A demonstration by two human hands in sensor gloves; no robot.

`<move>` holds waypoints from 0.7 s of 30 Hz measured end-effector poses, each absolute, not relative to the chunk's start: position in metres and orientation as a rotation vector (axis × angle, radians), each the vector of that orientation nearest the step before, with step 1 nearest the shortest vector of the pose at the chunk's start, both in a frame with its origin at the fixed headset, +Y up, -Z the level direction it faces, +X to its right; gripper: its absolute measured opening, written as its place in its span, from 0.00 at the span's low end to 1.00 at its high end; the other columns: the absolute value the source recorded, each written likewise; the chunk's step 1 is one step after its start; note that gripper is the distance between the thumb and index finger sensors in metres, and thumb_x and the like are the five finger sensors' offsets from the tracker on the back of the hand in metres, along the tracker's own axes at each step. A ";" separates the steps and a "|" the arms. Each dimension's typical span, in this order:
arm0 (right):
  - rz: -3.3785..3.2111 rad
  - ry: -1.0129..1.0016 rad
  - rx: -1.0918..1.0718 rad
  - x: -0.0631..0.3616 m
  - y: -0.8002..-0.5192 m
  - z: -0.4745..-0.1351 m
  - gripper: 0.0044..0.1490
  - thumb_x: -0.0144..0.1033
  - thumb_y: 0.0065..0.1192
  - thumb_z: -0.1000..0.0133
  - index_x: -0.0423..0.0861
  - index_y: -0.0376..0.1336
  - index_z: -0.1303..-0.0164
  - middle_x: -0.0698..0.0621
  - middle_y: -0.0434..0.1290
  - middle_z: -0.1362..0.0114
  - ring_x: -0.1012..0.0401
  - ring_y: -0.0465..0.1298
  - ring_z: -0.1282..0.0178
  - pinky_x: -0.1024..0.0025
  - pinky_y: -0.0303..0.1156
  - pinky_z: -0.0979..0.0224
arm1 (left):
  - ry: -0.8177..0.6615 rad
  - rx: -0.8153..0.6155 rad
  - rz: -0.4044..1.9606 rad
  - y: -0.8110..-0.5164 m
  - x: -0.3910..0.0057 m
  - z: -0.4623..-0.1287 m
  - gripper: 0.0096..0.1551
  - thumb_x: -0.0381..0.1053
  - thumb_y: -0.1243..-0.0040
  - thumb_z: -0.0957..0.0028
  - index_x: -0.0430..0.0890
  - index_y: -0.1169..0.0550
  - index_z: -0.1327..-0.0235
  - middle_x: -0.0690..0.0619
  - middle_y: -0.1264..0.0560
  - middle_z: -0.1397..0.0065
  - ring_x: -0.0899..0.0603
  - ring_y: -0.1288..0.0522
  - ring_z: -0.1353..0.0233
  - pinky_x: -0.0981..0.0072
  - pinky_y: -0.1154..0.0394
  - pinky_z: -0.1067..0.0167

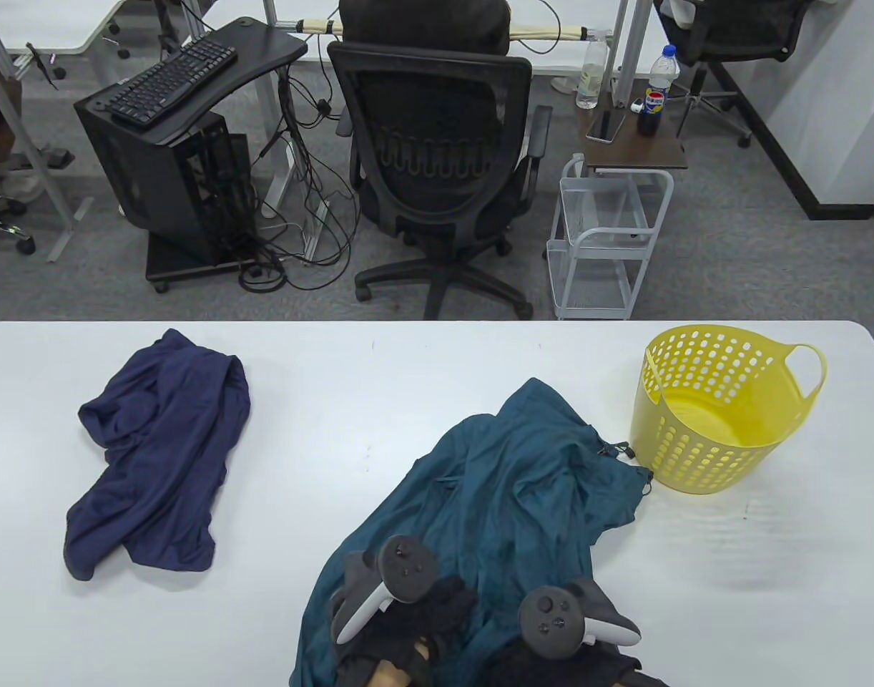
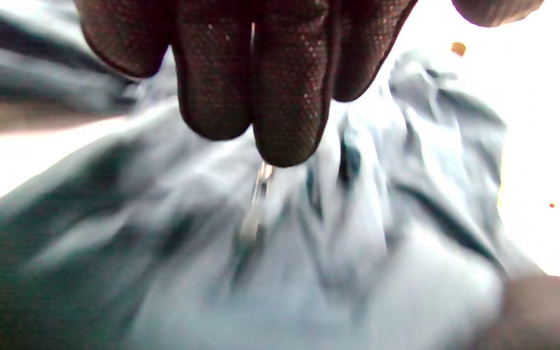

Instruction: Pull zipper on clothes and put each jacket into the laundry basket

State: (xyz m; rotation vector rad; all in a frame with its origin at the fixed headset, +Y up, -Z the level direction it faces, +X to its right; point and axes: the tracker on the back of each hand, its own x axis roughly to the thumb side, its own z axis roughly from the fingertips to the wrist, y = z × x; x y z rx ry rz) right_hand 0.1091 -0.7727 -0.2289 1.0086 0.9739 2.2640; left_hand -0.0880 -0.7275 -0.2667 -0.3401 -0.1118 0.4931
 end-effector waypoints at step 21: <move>3.004 0.483 0.446 0.161 -0.766 -0.267 0.46 0.53 0.73 0.49 0.61 0.56 0.20 0.60 0.54 0.11 0.52 0.54 0.14 0.41 0.55 0.20 | 0.023 -0.598 -0.028 -0.787 -0.078 -0.288 0.51 0.75 0.49 0.59 0.70 0.57 0.26 0.64 0.62 0.14 0.38 0.68 0.17 0.35 0.59 0.25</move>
